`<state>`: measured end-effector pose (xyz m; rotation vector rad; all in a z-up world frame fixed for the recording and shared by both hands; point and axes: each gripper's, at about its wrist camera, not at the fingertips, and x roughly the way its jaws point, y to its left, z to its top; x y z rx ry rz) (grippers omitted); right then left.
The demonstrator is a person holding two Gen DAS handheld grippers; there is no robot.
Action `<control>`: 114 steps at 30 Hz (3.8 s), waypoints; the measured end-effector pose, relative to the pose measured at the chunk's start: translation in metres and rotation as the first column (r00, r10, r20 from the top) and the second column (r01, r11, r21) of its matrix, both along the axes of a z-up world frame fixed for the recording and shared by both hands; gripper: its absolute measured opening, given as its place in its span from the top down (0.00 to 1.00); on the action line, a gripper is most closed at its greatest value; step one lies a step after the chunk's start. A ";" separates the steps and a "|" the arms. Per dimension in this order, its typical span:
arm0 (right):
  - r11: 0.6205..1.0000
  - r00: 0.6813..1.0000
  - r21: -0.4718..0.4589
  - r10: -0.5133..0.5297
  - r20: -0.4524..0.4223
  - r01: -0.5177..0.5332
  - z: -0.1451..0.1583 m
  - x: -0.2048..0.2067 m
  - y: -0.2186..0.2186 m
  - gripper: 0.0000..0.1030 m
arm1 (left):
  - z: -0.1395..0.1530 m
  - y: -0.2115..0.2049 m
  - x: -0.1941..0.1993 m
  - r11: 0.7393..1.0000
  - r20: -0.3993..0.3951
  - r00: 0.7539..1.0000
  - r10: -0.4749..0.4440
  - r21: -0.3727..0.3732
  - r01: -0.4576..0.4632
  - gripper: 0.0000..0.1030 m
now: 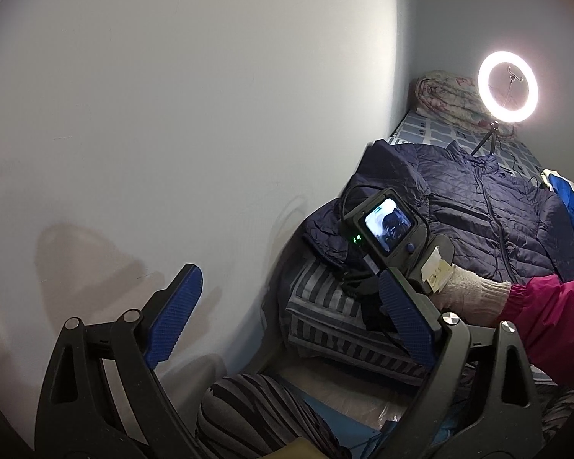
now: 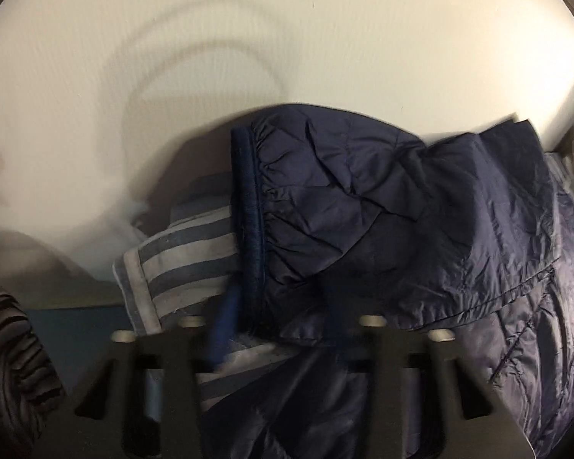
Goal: Fold large clothes
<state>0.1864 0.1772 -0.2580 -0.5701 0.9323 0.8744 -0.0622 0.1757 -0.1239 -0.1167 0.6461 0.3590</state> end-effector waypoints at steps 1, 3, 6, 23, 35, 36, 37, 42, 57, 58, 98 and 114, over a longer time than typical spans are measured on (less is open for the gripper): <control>1.000 1.000 0.018 -0.003 -0.022 0.003 0.001 0.002 -0.002 0.92 | 0.000 -0.001 0.001 1.000 0.001 1.000 -0.002 0.003 0.002 0.07; 0.999 1.000 0.048 -0.018 -0.026 0.019 0.008 0.006 -0.007 0.94 | 0.001 -0.005 0.003 1.000 0.006 1.000 -0.011 0.012 0.011 0.07; 0.991 0.998 0.121 -0.049 -0.036 0.053 0.028 0.016 -0.023 0.96 | 0.002 -0.012 0.008 0.999 0.015 1.000 -0.027 0.026 0.026 0.07; 0.750 0.887 0.489 -0.445 -0.125 0.446 0.147 0.130 -0.223 0.97 | 0.016 -0.090 0.123 0.965 0.118 0.960 -0.255 0.090 0.245 0.07; 0.532 0.659 0.485 -0.740 -0.132 0.695 0.118 0.198 -0.382 0.97 | -0.027 -0.153 0.226 0.906 0.116 0.899 -0.422 0.061 0.418 0.07; 0.505 0.621 0.471 -0.774 -0.125 0.724 0.110 0.201 -0.400 0.97 | -0.031 -0.154 0.229 0.901 0.105 0.895 -0.434 0.044 0.432 0.07; 0.484 0.594 0.461 -0.795 -0.123 0.744 0.105 0.200 -0.412 0.97 | -0.033 -0.156 0.231 0.897 0.096 0.892 -0.441 0.037 0.440 0.07; 0.399 0.484 0.402 -0.864 -0.136 0.824 0.074 0.197 -0.461 0.97 | -0.035 -0.160 0.231 0.892 0.101 0.886 -0.453 0.055 0.449 0.07; 0.336 0.361 0.214 -0.928 -0.090 0.917 0.030 0.220 -0.501 0.97 | -0.031 -0.177 0.228 0.880 0.100 0.876 -0.472 0.114 0.461 0.07; 0.335 0.358 0.202 -0.929 -0.089 0.920 0.027 0.219 -0.500 0.96 | -0.030 -0.178 0.228 0.878 0.101 0.874 -0.475 0.118 0.464 0.07; 0.187 0.162 0.310 -0.981 0.104 0.932 0.156 -0.203 -0.614 0.47 | -0.045 -0.416 0.155 0.355 -0.012 0.355 -0.935 -0.063 0.933 0.27; 0.054 0.055 0.329 -0.998 0.004 0.943 0.138 -0.235 -0.665 0.47 | -0.143 -0.612 0.118 0.084 -0.342 0.034 -0.939 -0.132 0.988 0.39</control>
